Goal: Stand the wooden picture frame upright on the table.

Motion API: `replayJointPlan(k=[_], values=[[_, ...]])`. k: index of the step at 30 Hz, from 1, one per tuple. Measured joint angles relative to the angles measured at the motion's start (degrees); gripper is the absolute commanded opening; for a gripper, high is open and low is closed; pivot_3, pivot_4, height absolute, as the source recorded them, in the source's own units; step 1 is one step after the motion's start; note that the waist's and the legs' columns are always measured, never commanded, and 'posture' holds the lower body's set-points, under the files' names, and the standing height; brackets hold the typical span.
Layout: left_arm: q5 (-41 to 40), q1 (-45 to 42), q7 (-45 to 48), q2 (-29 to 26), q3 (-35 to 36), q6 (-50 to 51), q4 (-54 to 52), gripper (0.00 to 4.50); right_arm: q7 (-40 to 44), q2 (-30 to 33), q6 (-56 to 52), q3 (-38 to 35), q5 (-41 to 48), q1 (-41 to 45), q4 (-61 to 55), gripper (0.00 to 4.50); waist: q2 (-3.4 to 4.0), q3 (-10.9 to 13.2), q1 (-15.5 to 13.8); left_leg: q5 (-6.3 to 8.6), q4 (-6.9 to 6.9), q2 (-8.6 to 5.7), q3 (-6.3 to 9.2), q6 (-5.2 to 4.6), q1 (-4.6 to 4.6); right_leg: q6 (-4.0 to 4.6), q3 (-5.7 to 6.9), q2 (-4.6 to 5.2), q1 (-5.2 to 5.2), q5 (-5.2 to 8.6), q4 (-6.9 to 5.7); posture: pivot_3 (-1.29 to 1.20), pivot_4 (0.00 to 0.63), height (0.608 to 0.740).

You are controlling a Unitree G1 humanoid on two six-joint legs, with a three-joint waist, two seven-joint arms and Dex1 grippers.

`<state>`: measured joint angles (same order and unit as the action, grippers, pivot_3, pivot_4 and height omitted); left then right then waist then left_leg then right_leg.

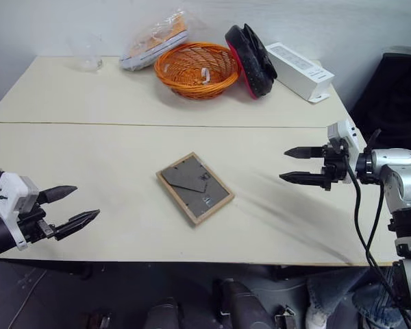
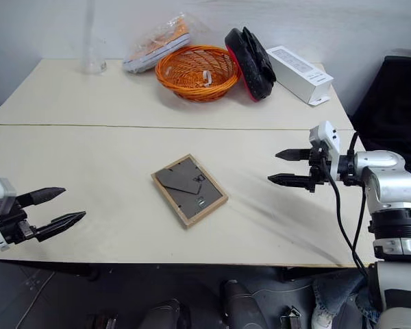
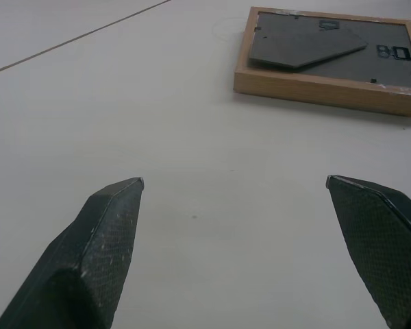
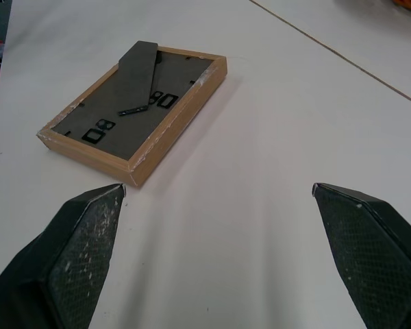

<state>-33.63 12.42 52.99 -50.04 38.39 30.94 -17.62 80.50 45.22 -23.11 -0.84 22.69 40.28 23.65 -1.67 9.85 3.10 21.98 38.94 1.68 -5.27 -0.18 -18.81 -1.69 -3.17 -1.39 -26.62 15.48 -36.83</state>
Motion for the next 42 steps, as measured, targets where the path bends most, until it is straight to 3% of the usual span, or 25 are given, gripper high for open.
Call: replayJointPlan(k=[15, 18, 21, 25, 30, 31, 36, 42], values=[[-0.6, 0.9, -4.3, 2.1, -2.6, 3.5, -6.2, 4.5, -3.3, -2.2, 0.4, 0.9, -2.6, -0.4, -1.1, 4.49, 0.03, 0.0, 0.2, 0.01, 0.04, -0.01, 0.0, 0.0, 0.01, -0.02, 0.02, 0.06, 0.0, -0.01, -0.05, 0.0, 0.15, 0.74], [1.6, 0.5, -3.3, 1.3, -7.1, 2.0, -6.3, 3.92, -5.8, -5.0, 2.0, 2.7, -4.8, 0.4, -0.5, 3.9, 0.03, 0.0, 0.3, 0.0, 0.05, -0.03, -0.02, 0.02, 0.03, -0.02, 0.0, 0.06, 0.0, -0.01, -0.08, 0.0, 0.15, 0.74], [5.1, -1.7, -2.5, -0.2, -13.3, -0.5, -5.9, 2.96, -8.5, -8.2, 3.4, 4.7, -7.1, 2.7, 0.9, 2.87, 0.05, 0.0, 0.3, -0.03, 0.06, -0.04, -0.02, 0.05, 0.04, -0.01, 0.0, 0.06, -0.01, -0.01, -0.13, 0.0, 0.15, 0.74], [12.1, -12.6, -1.5, -0.6, -25.1, -5.3, 1.9, 1.71, -11.7, -13.5, 7.9, 8.3, -12.0, 5.9, 4.6, 1.47, 0.06, 0.0, 0.2, -0.08, 0.08, -0.05, -0.03, 0.09, 0.05, 0.01, 0.02, 0.06, -0.01, -0.01, -0.19, 0.0, 0.15, 0.74], [16.9, -21.3, 0.3, 0.3, -32.9, -10.1, 9.8, 0.28, -13.0, -17.2, 12.0, 12.0, -15.5, 6.5, 8.9, 0.01, 0.07, 0.0, 0.3, -0.19, 0.1, -0.03, -0.06, 0.31, -0.14, -0.01, 0.03, 0.06, -0.13, -0.02, -0.2, 0.0, 0.15, 0.74], [17.8, -22.7, 0.6, 0.7, -34.3, -11.2, 11.6, 0.02, -13.2, -17.5, 13.0, 12.1, -16.3, 6.8, 10.0, 0.0, 0.07, 0.0, 0.3, -0.19, 0.14, -0.02, -0.05, 0.3, -0.36, -0.04, 0.04, 0.06, -0.3, -0.04, -0.28, 0.0, 0.15, 0.74], [19.4, -31.1, 1.5, 5.9, -39.7, -11.5, 17.7, 0.02, -14.2, -20.0, 15.3, 14.1, -18.8, 7.3, 11.2, 0.0, 0.01, 0.0, 0.3, -0.22, 0.29, -0.03, -0.16, 0.35, -0.75, -0.05, 0.02, 0.08, -0.76, -0.04, -0.55, 0.0, 0.15, 0.74], [20.4, -39.9, -1.6, 14.4, -41.7, -10.7, 26.8, 0.02, -12.2, -19.2, 10.2, 14.5, -17.9, -0.2, -2.2, 0.0, 0.01, 0.0, 0.0, -0.32, 0.65, -0.05, -0.13, 0.48, -0.8, -0.04, 0.0, 0.08, -0.86, -0.04, -0.89, 0.0, 0.15, 0.74]])
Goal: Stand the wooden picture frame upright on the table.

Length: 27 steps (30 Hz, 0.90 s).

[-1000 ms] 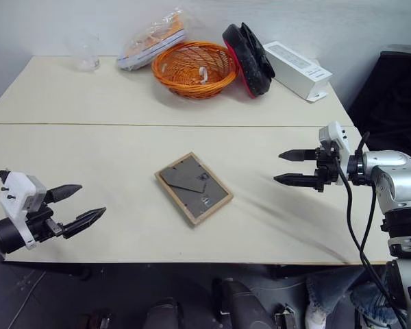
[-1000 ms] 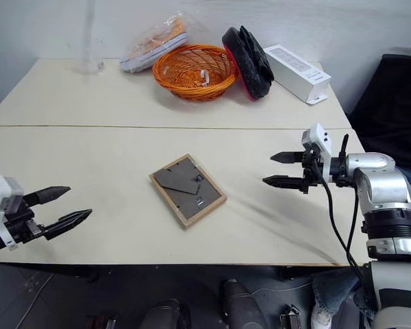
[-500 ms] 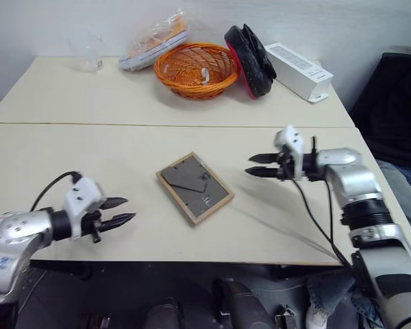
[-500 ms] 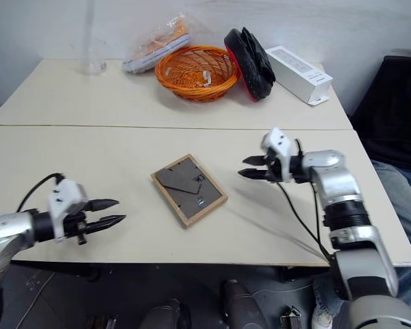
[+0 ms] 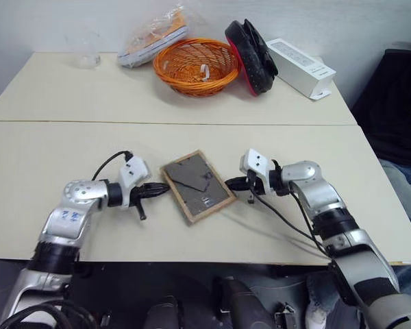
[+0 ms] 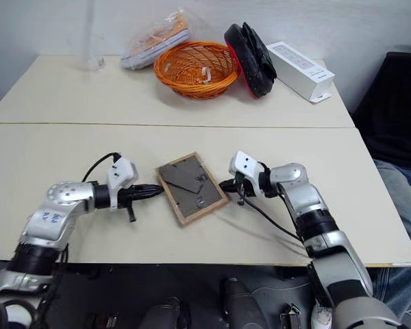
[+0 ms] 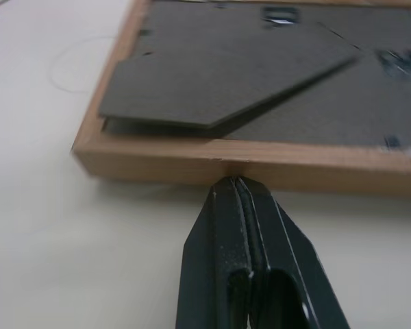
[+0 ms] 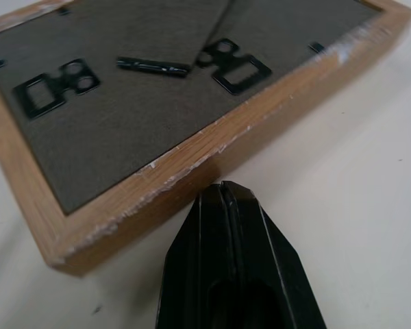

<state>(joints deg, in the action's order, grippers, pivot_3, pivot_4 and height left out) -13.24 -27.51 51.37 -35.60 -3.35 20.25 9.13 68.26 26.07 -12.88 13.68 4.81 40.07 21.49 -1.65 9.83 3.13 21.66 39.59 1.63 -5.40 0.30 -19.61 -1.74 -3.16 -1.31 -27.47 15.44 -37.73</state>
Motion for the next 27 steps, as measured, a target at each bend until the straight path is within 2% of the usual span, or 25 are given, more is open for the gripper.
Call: replayJointPlan(k=[5, 6, 9, 11, 13, 18, 22, 27], values=[[0.0, -1.9, -0.6, 1.8, 0.1, 0.6, 2.9, 0.02, -0.4, 0.7, -3.6, 0.0, 0.8, -4.0, -7.4, 0.0, -0.01, 0.0, 0.6, -0.01, 0.15, -0.04, -0.09, 0.05, 0.15, 0.01, -0.13, -0.04, 0.03, 0.0, -0.17, 0.0, 0.15, 0.74], [-0.5, -1.7, -0.1, 1.5, 0.3, 1.8, 2.9, 0.19, -0.7, 0.8, -3.7, 0.0, 0.8, -4.2, -8.1, 0.0, -0.01, 0.0, 0.6, -0.02, 0.15, -0.03, -0.09, 0.06, 0.15, 0.02, -0.12, -0.06, 0.02, 0.01, -0.18, 0.0, 0.15, 0.74], [-4.2, -0.8, 2.4, -1.5, 2.1, 10.1, 2.4, 0.91, -1.9, 1.8, -2.8, 0.1, 0.0, -4.4, -8.8, 0.0, -0.01, 0.0, 0.8, -0.02, 0.13, -0.02, -0.07, 0.05, 0.13, 0.04, -0.11, -0.06, 0.0, 0.02, -0.16, 0.0, 0.15, 0.74], [-8.2, -0.4, 4.9, -5.2, 3.6, 20.0, 1.9, 1.54, -2.5, 3.5, -0.7, 0.3, -1.6, -4.6, -8.8, 0.0, -0.2, -0.1, 0.8, 0.0, 0.12, -0.02, -0.06, 0.03, 0.11, 0.04, -0.11, -0.06, -0.01, 0.02, -0.13, 0.0, 0.15, 0.74], [-12.7, -0.5, 6.6, -7.6, 5.2, 31.2, 0.7, 2.09, -2.8, 4.7, 1.2, 0.5, -2.9, -4.6, -8.7, 0.0, -0.06, -0.1, 0.8, 0.01, 0.11, -0.05, -0.03, 0.0, 0.12, 0.04, -0.1, -0.05, 0.04, 0.02, -0.11, 0.0, 0.15, 0.74], [-20.8, -3.3, 5.8, -4.7, 8.2, 48.9, 2.2, 3.45, -3.2, 5.0, 5.6, 2.2, -5.2, -4.7, -8.8, 0.0, -0.08, -0.1, 0.2, 0.01, 0.17, -0.07, -0.02, 0.0, 0.1, 0.04, -0.1, -0.05, 0.05, 0.02, -0.12, 0.0, 0.15, 0.74], [-22.4, -5.7, 3.6, -2.8, 9.6, 53.9, 3.3, 4.45, -4.0, 5.0, 6.8, 2.5, -6.2, -4.7, -8.8, 0.0, -0.09, -0.1, 0.1, 0.0, 0.2, -0.06, -0.02, 0.03, 0.13, 0.04, -0.1, -0.04, 0.06, 0.02, -0.14, 0.0, 0.15, 0.74], [-22.5, -7.9, 2.9, 0.5, 6.0, 55.2, 2.9, 4.45, -4.9, 4.7, 7.1, 3.3, -7.1, -4.7, -9.4, 0.0, -0.1, -0.1, -0.1, 0.0, 0.2, -0.07, -0.02, 0.04, 0.25, 0.04, -0.1, -0.03, 0.16, 0.02, -0.14, 0.0, 0.15, 0.74]])
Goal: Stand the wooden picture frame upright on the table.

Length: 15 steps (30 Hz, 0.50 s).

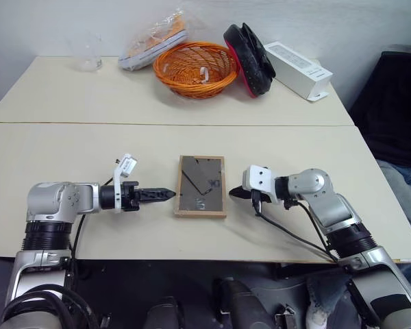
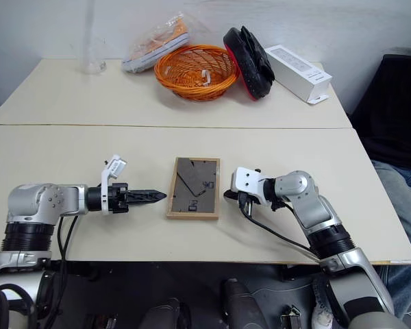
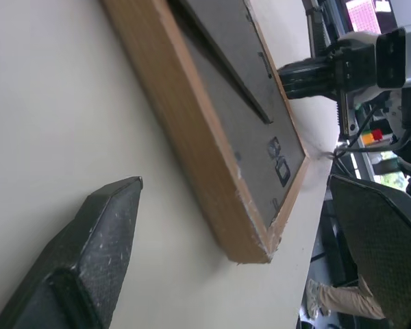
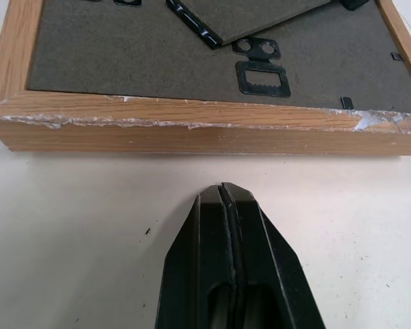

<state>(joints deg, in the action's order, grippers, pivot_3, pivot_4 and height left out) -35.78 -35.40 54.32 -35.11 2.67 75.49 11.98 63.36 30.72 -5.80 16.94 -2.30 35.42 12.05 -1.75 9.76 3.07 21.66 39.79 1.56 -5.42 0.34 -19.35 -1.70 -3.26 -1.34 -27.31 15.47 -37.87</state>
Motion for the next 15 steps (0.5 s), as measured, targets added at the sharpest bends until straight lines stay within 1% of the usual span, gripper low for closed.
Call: replayJointPlan(k=[2, 5, 8, 12, 15], values=[[0.4, -1.1, -1.1, 2.7, -1.5, 0.0, 0.0, 4.45, -0.2, -0.2, -0.3, 0.6, -0.3, 0.0, -0.4, 0.0, 0.05, -0.1, -0.2, 0.0, 0.0, -0.02, 0.01, -0.01, 0.02, 0.0, 0.0, 0.02, 0.03, 0.0, 0.03, 0.0, 0.15, 0.74], [0.5, -1.6, -2.1, 4.4, -3.1, 0.0, -0.9, 4.45, -0.5, -0.3, -0.4, 0.8, -0.9, 0.0, -0.4, 0.0, 0.15, -0.3, -0.3, 0.02, 0.0, -0.02, 0.02, -0.03, 0.12, 0.0, 0.0, 0.03, 0.15, 0.0, 0.07, 0.0, 0.15, 0.74], [0.2, -1.6, -4.3, 7.7, -3.2, 1.5, -2.4, 4.45, -0.8, -1.3, -0.6, 1.0, -1.1, 0.0, -0.4, 0.0, 0.17, -0.4, -0.5, 0.03, 0.0, -0.02, 0.04, -0.04, 0.14, 0.0, 0.0, 0.02, 0.19, 0.0, 0.08, 0.0, 0.15, 0.74], [-0.2, -2.5, -8.5, 12.7, 0.8, 3.9, -0.1, 4.45, -0.9, -1.8, -1.0, 1.1, -1.1, 0.0, -0.8, 0.0, 0.17, -0.4, -1.0, 0.03, 0.05, -0.04, 0.04, -0.05, 0.14, -0.01, 0.0, 0.02, 0.19, 0.0, 0.07, 0.0, 0.15, 0.74], [-0.6, -2.7, -9.3, 13.2, 2.0, 4.7, 0.4, 4.45, -0.9, -1.9, -0.9, 1.4, -1.2, -0.2, -1.3, 0.0, 0.17, -0.4, -1.1, 0.03, 0.06, -0.03, 0.04, -0.04, 0.13, -0.01, 0.0, 0.02, 0.19, 0.0, 0.06, 0.0, 0.15, 0.74]])
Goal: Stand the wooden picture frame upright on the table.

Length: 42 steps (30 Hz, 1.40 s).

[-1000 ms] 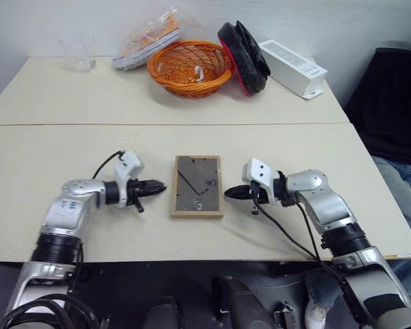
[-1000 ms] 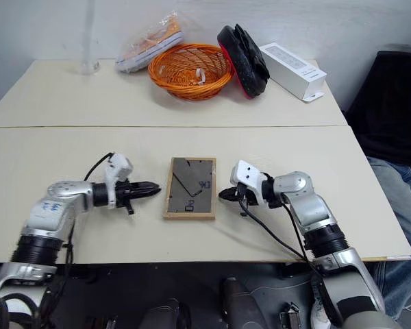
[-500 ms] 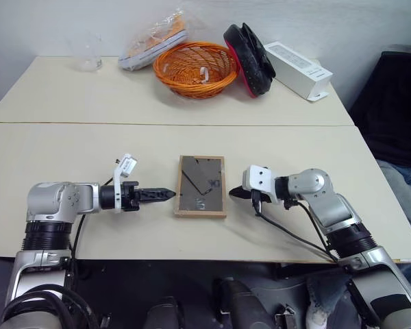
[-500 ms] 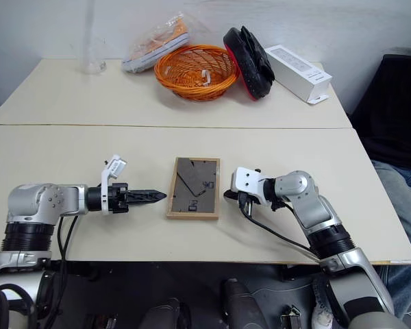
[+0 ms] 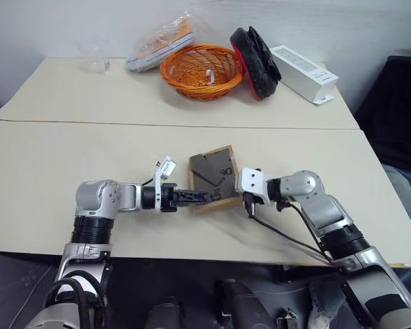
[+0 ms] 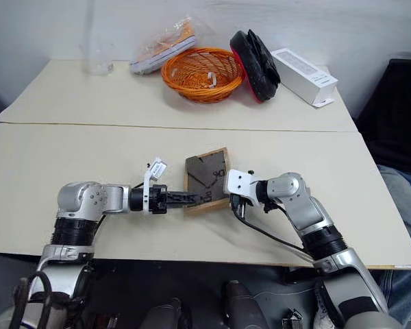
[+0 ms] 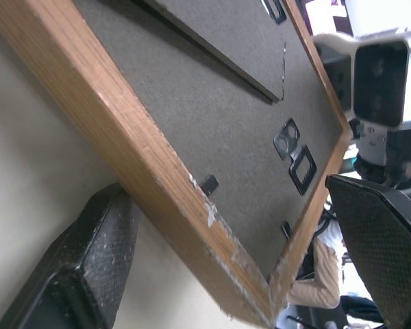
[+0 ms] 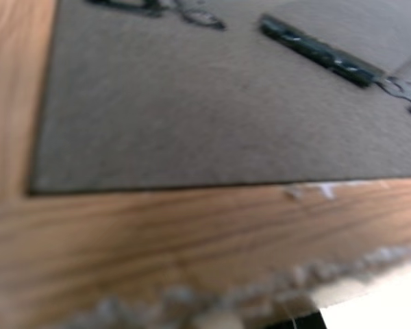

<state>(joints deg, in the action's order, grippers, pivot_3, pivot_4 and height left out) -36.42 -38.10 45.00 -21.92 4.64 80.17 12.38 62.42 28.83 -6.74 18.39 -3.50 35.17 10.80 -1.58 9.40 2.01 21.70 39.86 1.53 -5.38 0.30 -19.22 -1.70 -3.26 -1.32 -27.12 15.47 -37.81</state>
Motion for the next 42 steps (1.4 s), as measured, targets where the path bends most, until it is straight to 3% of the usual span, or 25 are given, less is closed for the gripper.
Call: replayJointPlan(k=[5, 8, 12, 17, 22, 26, 30, 37, 42], values=[[-1.1, -0.1, -0.2, -1.3, 0.7, 1.5, -0.1, 4.45, 0.7, 0.5, 0.1, 0.0, 0.1, -0.1, -0.3, 0.0, 0.0, 0.0, 0.5, -0.01, 0.0, 0.02, 0.0, 0.05, 0.0, 0.0, 0.0, -0.01, -0.03, 0.0, -0.05, 0.0, 0.15, 0.74], [-1.5, -0.2, -1.6, -0.7, 2.0, 2.7, 0.2, 3.85, 0.7, 0.5, 0.2, 0.0, 0.2, -0.1, -0.3, 0.0, 0.0, 0.0, 0.9, -0.02, -0.01, 0.02, 0.01, 0.06, -0.01, 0.0, 0.0, -0.01, -0.05, 0.0, -0.07, 0.0, 0.15, 0.74], [-1.8, -0.3, -3.1, 1.9, 3.8, 4.5, 1.2, 2.65, 0.6, 0.5, 0.3, 0.0, 0.1, -0.1, -0.2, 0.0, -0.02, 0.0, 1.0, -0.02, 0.0, 0.02, 0.01, 0.06, -0.04, 0.0, 0.01, -0.01, -0.08, 0.0, -0.07, 0.0, 0.15, 0.74], [-4.2, -3.2, -4.3, 3.1, 10.5, 6.6, 1.6, 1.43, 0.5, 0.7, 0.3, -0.2, 0.0, -0.1, -0.2, 0.0, -0.02, 0.0, 1.0, -0.03, 0.0, 0.01, 0.0, 0.08, -0.06, 0.0, 0.01, -0.01, -0.1, 0.0, -0.08, 0.0, 0.15, 0.74], [-4.6, -4.4, -5.9, 2.9, 12.5, 8.1, 2.1, 1.25, 0.6, 1.7, 0.4, -0.2, 0.2, -0.1, -0.9, 0.0, -0.03, 0.0, 1.2, -0.04, -0.01, 0.01, -0.01, 0.11, -0.12, 0.0, 0.0, -0.01, -0.2, 0.0, -0.12, 0.0, 0.15, 0.74], [-5.1, -4.0, -6.6, 1.6, 14.6, 10.7, 1.2, 1.25, 2.3, 6.4, -3.7, -4.7, 3.9, -0.2, -2.9, 0.85, -0.04, 0.1, 1.1, -0.04, -0.01, 0.01, 0.0, 0.11, -0.15, 0.0, 0.0, -0.01, -0.21, 0.0, -0.1, 0.0, 0.15, 0.74], [-6.2, -2.2, -6.6, 0.5, 16.2, 11.8, -1.9, 1.25, 5.5, 11.3, -11.4, -10.4, 10.1, -0.7, -7.3, 2.19, -0.04, 0.1, 1.1, -0.05, -0.05, 0.02, 0.0, 0.13, -0.13, 0.0, 0.0, -0.01, -0.21, 0.0, -0.09, 0.0, 0.15, 0.74], [-7.0, 0.8, -6.5, -1.1, 14.6, 11.4, -7.2, 1.25, 6.8, 11.4, -35.1, -19.1, 29.5, 3.0, -15.9, 4.49, -0.04, 0.1, 1.2, -0.06, -0.05, 0.03, 0.01, 0.16, -0.13, 0.0, -0.01, -0.01, -0.22, 0.0, -0.12, 0.0, 0.15, 0.74], [-8.0, 0.8, -6.1, -1.2, 13.4, 9.8, -8.7, 1.25, 1.7, 5.8, -41.8, -18.8, 34.5, 6.8, -16.9, 4.5, -0.04, 0.1, 1.0, -0.06, -0.06, 0.02, 0.03, 0.15, -0.22, 0.01, 0.0, -0.01, -0.26, 0.0, -0.06, 0.0, 0.15, 0.74]])
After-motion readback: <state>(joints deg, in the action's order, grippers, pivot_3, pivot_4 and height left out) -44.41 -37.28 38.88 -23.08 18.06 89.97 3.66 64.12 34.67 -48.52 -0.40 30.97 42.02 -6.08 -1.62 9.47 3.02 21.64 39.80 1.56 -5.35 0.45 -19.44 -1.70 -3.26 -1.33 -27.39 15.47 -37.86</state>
